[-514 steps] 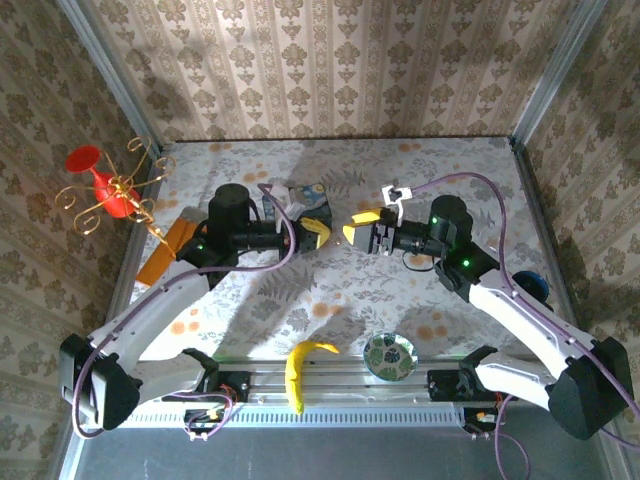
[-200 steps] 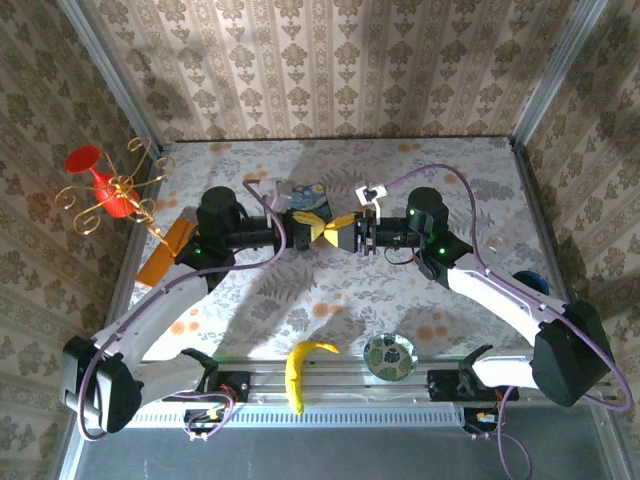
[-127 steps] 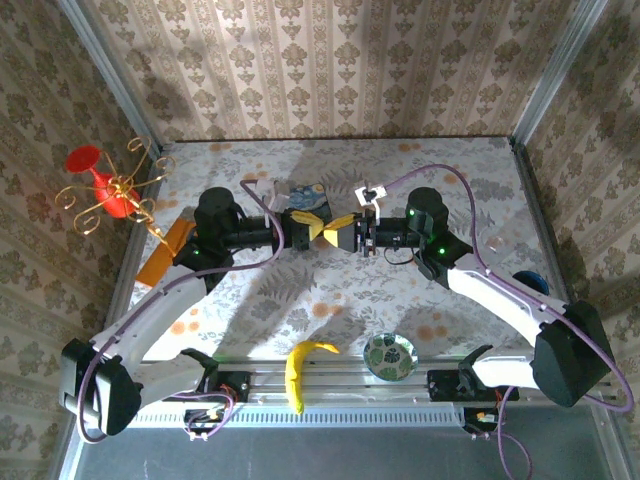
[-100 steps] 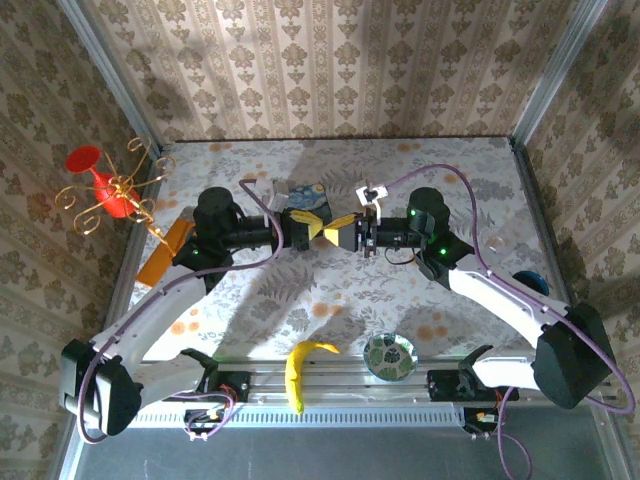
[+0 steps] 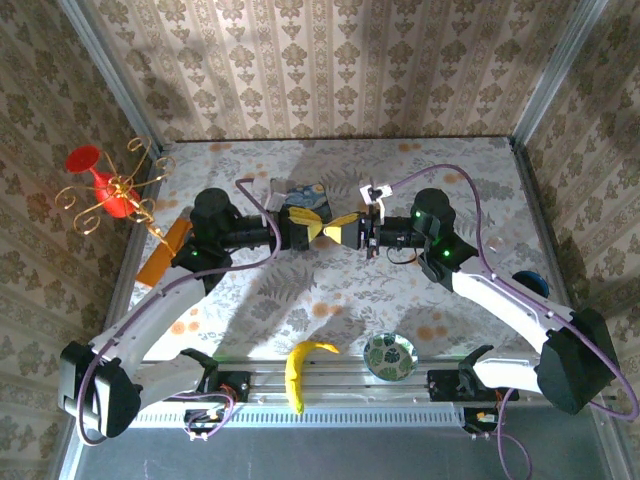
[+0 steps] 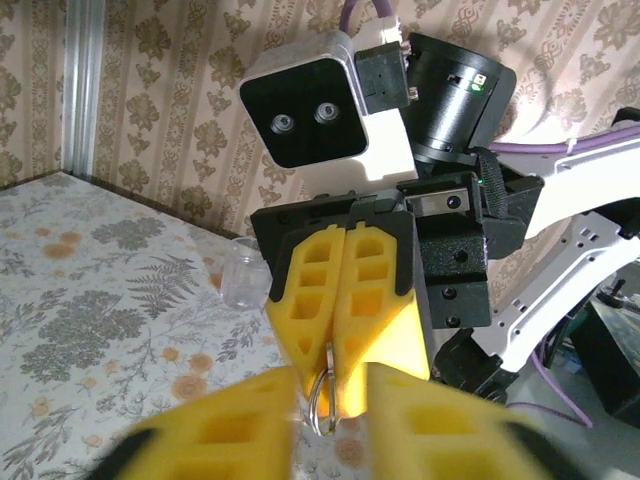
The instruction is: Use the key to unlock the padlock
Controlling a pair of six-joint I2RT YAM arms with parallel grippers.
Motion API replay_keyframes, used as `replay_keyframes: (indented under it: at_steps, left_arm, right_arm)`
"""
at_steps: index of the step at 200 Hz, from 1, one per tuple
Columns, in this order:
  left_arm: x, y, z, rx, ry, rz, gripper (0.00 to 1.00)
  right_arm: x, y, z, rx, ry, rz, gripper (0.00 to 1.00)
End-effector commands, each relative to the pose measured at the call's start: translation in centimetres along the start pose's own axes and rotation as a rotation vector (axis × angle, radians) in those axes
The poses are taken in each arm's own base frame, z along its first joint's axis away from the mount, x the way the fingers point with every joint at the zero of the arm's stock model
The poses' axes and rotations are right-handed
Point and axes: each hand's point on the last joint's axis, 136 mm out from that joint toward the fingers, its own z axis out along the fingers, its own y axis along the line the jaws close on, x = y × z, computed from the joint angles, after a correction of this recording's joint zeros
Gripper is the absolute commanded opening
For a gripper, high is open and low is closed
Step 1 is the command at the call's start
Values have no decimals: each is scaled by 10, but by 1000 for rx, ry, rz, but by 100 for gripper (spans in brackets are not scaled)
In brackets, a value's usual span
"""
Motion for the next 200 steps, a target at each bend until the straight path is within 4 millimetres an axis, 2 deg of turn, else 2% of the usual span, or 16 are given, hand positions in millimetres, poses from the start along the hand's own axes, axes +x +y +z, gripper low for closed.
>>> replay_keyframes:
  at_steps: [1,19,32,41,68,97,127,159,200]
  left_arm:
    - [-6,9,-4,-54,-34,-20,61]
    - [-9,24,-11,-153,-66,-36,84]
    - [-10,42,-20,-289,-102,-46,93]
    - [-9,60,-31,-417,-130,-70,96]
    - [14,106,-65,-750,-142,-218,97]
    - [50,132,-78,-919,-103,-379,98]
    - [88,150,-71,-1012,-64,-500,100]
    - [124,163,-51,-1081,0,-475,100]
    - [169,187,-47,-1180,102,-517,98]
  right_arm:
    - [-6,-8,-5,72,-26,8,0]
    - [-1,-26,-7,164,-16,47,0]
    - [3,-41,-11,243,-15,85,0]
    - [7,-50,-14,291,-14,111,0]
    - [18,-70,-25,391,-21,172,0]
    - [36,-103,-48,598,-5,290,0]
    - [57,-124,-62,716,1,382,0]
    - [76,-138,-68,756,-26,442,0]
    - [93,-151,-83,836,-76,485,0]
